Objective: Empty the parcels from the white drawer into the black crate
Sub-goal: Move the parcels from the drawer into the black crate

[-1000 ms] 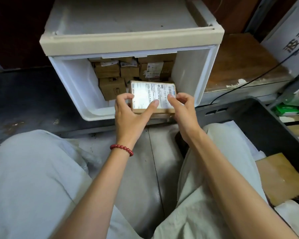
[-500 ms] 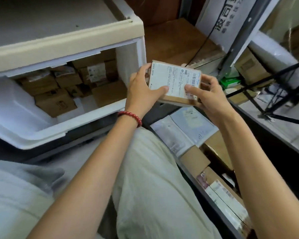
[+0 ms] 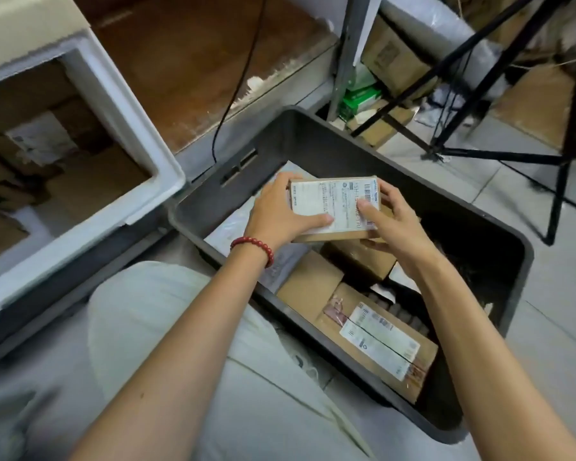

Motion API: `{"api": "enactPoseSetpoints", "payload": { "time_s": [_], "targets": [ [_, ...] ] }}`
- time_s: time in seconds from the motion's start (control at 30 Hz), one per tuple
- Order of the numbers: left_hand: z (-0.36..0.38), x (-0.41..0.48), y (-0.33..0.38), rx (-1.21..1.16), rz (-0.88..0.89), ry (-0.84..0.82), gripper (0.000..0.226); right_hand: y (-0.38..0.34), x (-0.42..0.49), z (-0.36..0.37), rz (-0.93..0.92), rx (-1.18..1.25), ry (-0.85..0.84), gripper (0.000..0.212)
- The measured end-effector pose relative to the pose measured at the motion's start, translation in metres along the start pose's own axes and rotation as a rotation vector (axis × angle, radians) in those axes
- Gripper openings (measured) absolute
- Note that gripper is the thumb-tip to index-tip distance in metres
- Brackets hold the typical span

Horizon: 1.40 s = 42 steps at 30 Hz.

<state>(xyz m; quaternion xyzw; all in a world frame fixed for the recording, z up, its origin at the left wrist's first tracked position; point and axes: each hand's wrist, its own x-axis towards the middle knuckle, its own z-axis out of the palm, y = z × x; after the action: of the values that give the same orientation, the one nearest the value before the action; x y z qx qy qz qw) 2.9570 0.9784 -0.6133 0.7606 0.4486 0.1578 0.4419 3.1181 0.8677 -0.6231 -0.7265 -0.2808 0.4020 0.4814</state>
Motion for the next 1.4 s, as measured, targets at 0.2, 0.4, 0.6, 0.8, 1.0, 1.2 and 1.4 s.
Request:
{"api": "enactPoseSetpoints", "payload": {
  "time_s": [0.2,0.4,0.6,0.8,1.0,1.2,1.4],
  "targets": [
    [0.035,-0.003,-0.007,-0.001,-0.067,-0.160,0.068,0.036,-0.028,-0.018,0.074,0.017,0.057,0.052],
    [0.051,-0.013,-0.007,-0.032,-0.070,-0.266,0.074,0.059,-0.056,-0.030,0.093,-0.019,0.151,0.047],
    [0.096,-0.012,0.009,0.013,0.053,-0.369,0.093,0.085,-0.088,-0.050,0.109,-0.091,0.294,0.073],
    [0.145,-0.008,0.037,0.182,0.301,-0.562,0.120,0.083,-0.092,-0.085,0.083,-0.334,0.485,0.075],
    [0.169,-0.002,0.039,0.470,0.479,-0.544,0.104,0.088,-0.090,-0.107,0.153,-0.602,0.351,0.075],
    [0.177,-0.005,0.023,0.355,0.368,-0.568,0.086,0.096,-0.083,-0.101,0.201,-0.752,0.282,0.077],
    [0.187,-0.005,0.005,0.399,0.391,-0.561,0.057,0.105,-0.085,-0.092,0.240,-0.975,0.194,0.062]
  ]
}}
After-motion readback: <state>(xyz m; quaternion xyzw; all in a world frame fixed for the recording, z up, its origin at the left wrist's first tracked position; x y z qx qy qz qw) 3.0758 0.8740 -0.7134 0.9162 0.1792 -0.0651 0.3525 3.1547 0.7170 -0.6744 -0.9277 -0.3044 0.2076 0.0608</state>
